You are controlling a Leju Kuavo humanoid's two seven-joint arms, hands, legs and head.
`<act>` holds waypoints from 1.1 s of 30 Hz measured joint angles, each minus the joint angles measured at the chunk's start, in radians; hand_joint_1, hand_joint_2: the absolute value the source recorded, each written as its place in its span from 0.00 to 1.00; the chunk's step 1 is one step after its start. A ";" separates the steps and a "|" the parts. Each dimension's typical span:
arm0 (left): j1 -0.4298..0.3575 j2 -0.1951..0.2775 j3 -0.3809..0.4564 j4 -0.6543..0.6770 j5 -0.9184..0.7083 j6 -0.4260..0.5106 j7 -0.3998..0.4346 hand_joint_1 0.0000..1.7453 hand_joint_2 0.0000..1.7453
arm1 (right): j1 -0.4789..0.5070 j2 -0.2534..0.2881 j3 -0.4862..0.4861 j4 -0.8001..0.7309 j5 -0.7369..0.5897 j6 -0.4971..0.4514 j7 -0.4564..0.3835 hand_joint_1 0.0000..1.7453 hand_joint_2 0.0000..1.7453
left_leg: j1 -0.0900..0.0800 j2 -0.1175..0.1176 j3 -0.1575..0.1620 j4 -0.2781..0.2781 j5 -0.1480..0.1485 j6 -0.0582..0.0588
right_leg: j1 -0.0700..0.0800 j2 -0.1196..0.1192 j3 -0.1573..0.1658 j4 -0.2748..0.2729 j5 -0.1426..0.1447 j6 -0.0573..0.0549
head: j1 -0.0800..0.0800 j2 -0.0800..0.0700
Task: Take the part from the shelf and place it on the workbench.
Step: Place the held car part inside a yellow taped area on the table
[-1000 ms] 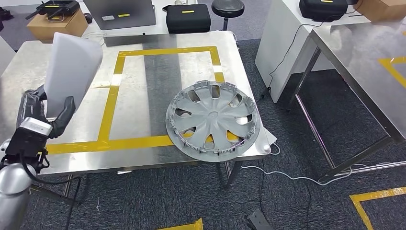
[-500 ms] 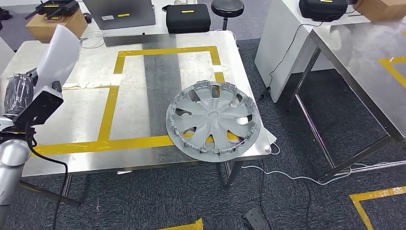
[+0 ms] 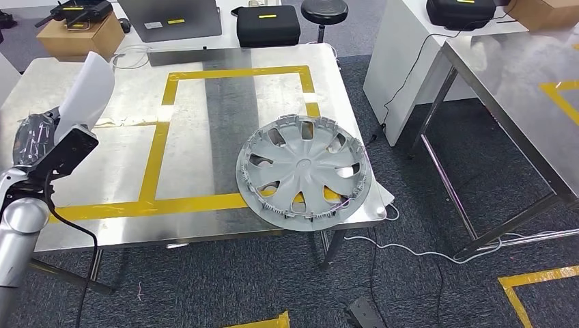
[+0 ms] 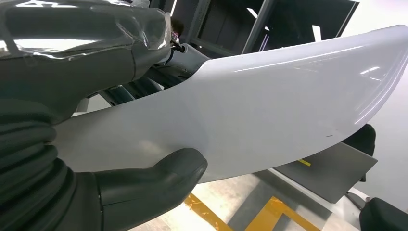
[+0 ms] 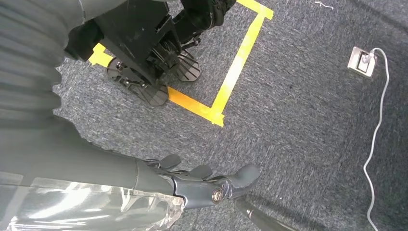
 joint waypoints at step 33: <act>-0.100 0.035 -0.011 0.386 -0.100 0.048 0.128 1.00 1.00 | -0.021 0.018 -0.010 0.023 0.041 0.034 0.020 0.00 1.00 | 0.000 0.000 0.000 0.000 0.000 0.000 | 0.000 0.001 0.000 0.000 0.000 0.000 | 0.000 0.000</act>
